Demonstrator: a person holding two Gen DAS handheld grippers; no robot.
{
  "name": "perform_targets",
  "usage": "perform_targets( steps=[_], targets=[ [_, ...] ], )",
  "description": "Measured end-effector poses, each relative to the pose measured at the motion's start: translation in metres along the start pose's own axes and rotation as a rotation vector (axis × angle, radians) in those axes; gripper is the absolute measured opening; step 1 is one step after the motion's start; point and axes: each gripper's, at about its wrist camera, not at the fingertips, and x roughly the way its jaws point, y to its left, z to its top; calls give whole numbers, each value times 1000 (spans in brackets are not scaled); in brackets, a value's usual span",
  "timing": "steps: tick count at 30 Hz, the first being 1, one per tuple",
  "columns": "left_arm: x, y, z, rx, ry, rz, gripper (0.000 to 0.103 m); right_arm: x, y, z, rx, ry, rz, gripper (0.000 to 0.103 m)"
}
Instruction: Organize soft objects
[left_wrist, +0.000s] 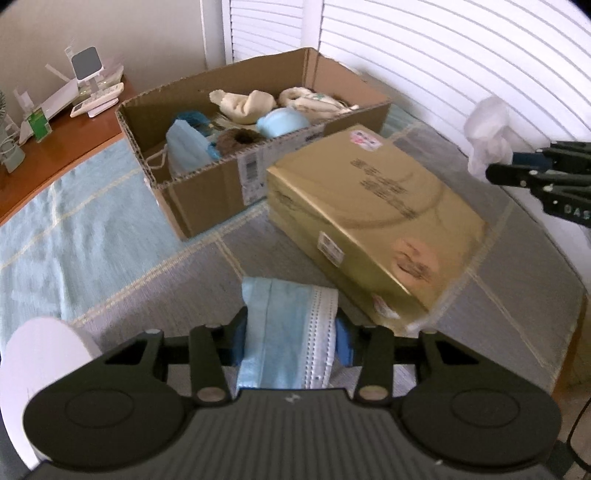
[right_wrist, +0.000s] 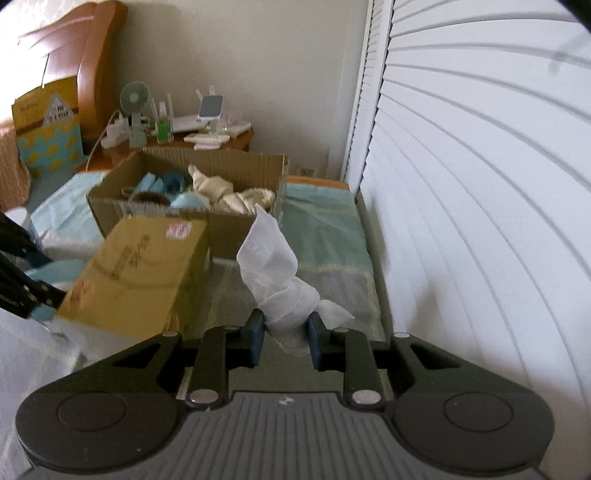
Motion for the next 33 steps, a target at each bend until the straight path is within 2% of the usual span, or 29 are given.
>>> perform_targets(
  steps=[5,8,9,10,15,19,23,25,27,29,33],
  targets=[
    [-3,-7,-17,-13,-6,14,48,5,6,-10,-23,36,-8,31],
    [0,-12,-27,-15,-22,64,49,9,10,-14,-27,41,-12,47],
    [0,-13,-29,-17,-28,71,50,10,10,-16,-29,37,-17,57],
    [0,-14,-32,-24,-34,78,54,10,10,-17,-29,35,-21,61],
    [0,-14,-41,-65,-75,105,64,13,6,-23,-3,49,-8,62],
    [-2,-16,-45,-68,-92,121,66,19,9,-29,-14,68,-11,78],
    [-3,-17,-47,-70,-106,129,70,26,13,-39,-15,100,-6,79],
    [-2,-16,-47,-72,-105,129,71,26,14,-44,-11,95,0,95],
    [-2,-16,-47,-72,-106,127,72,27,13,-47,3,106,16,103],
    [-2,-16,-47,-76,-107,126,72,28,9,-50,34,111,54,103],
    [-2,-17,-48,-73,-111,131,73,27,10,-53,28,93,58,103]
  ],
)
